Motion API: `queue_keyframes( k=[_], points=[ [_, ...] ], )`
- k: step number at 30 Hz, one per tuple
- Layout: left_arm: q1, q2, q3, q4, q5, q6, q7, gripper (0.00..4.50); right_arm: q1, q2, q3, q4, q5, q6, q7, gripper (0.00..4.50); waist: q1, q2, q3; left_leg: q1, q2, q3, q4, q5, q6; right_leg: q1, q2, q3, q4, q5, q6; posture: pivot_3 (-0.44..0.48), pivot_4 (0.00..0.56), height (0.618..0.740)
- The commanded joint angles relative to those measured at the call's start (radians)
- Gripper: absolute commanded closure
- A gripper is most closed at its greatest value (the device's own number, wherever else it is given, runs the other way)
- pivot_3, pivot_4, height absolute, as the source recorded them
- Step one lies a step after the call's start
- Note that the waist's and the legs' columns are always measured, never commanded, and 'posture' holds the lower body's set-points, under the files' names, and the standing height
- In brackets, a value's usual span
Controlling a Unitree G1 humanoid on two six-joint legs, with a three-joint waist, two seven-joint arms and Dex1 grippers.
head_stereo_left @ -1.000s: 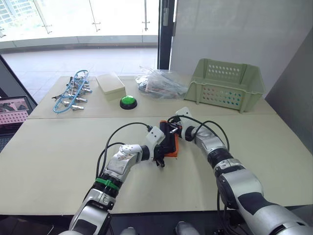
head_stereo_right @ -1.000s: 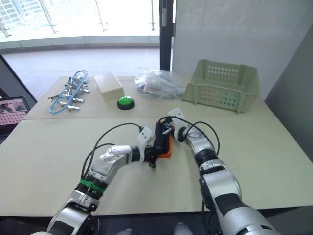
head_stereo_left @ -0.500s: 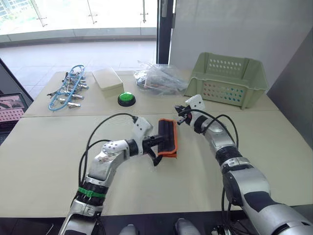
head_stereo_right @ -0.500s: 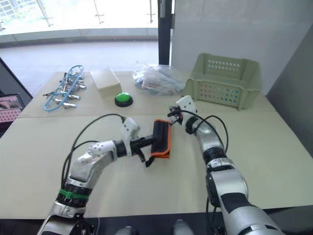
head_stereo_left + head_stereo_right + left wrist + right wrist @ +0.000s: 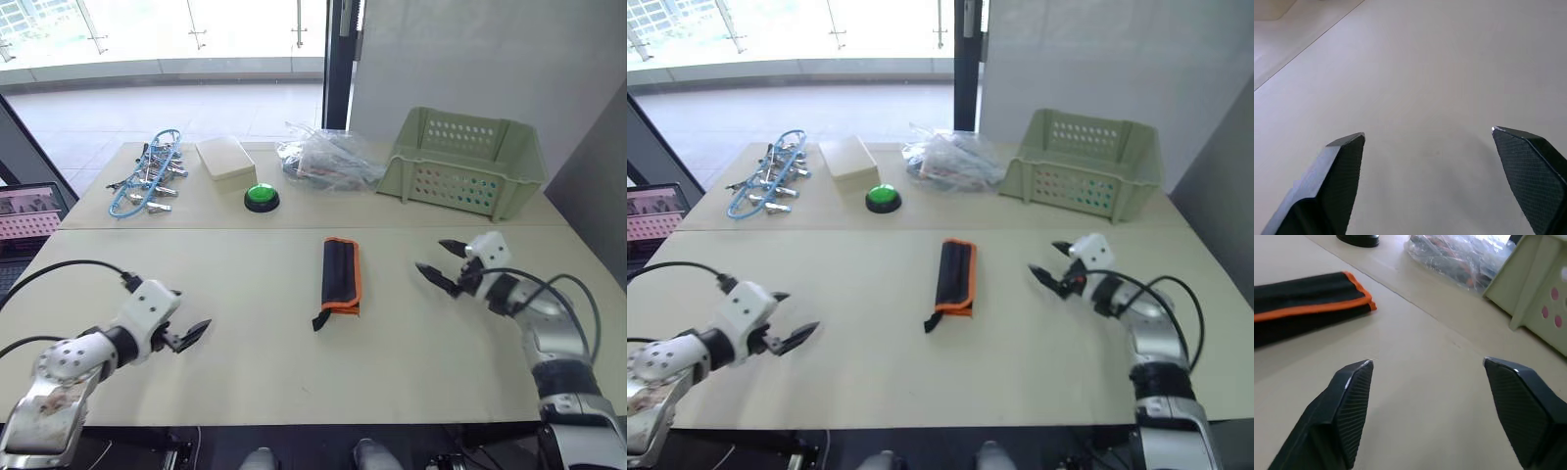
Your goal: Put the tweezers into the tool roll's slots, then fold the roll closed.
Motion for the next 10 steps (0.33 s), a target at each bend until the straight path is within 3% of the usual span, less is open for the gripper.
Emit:
queue_keyframes(
  k=[1,10],
  points=[
    [0.101,0.016,0.109,0.018,-0.026,-0.036,-0.043,0.00,0.070,-0.031,-0.048,-0.063,0.060,0.028,0.033,0.02,0.000,0.000,0.000,0.000,0.000,0.000,0.000,0.000,0.000,0.000,0.000,0.000,0.000,0.000,0.000,0.000,0.150,0.740],
    [0.147,-0.054,0.208,0.050,-0.096,-0.060,-0.019,0.00,0.158,-0.029,-0.074,-0.154,0.107,0.114,0.037,0.02,0.003,-0.001,0.001,0.004,0.001,0.002,0.001,0.000,0.001,0.003,0.000,0.001,0.001,0.000,0.000,0.000,0.150,0.740]
  ],
)
